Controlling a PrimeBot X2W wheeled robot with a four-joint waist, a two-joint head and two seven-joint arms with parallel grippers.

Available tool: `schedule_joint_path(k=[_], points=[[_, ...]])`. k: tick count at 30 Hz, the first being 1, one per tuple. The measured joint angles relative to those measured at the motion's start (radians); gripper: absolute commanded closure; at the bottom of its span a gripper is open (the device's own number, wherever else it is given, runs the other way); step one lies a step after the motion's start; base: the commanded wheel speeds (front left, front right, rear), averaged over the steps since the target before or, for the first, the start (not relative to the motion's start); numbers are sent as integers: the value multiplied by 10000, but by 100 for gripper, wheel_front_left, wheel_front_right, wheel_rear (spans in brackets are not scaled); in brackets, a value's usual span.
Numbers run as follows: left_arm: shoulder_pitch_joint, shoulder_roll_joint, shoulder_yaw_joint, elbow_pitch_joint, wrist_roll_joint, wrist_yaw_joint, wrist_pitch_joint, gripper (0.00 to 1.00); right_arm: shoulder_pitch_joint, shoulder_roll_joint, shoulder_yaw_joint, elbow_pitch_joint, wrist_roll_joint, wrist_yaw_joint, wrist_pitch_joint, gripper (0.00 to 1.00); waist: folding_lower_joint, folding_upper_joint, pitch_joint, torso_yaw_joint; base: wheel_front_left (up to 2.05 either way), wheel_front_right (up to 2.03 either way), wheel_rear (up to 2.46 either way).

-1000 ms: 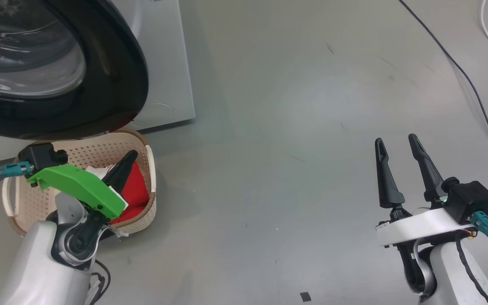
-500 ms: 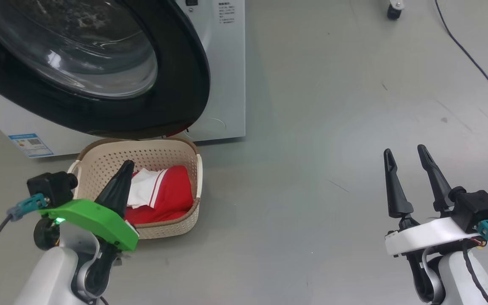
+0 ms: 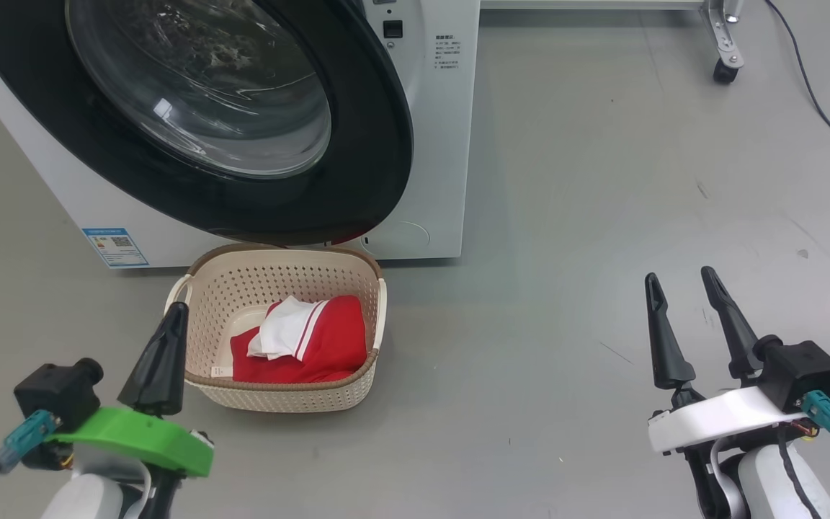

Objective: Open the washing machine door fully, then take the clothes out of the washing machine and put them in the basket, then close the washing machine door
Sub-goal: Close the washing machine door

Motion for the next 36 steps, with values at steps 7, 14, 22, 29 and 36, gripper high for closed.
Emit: schedule_joint_path(k=[7, 14, 22, 29, 36], points=[[329, 272, 36, -130, 1070, 224, -491, 19, 101, 29, 115, 0, 0, 2, -2, 0, 0, 0, 0, 96, 0, 0, 0], [679, 56, 63, -169, 1185, 389, -518, 0, 104, 42, 138, -15, 6, 2, -2, 0, 0, 0, 52, 125, 0, 0, 0], [702, 13, 219, -224, 1572, 558, -568, 0, 104, 50, 165, -38, 10, 4, -2, 0, 0, 0, 137, 126, 0, 0, 0], [735, -205, 270, -222, 1622, 558, -575, 0, 104, 54, 165, -40, 10, 6, -2, 0, 0, 0, 152, 117, 0, 0, 0], [739, -267, 345, -251, 1716, 556, -577, 0, 104, 56, 173, -40, 10, 6, -2, 0, 0, 0, 117, 131, 0, 0, 0]])
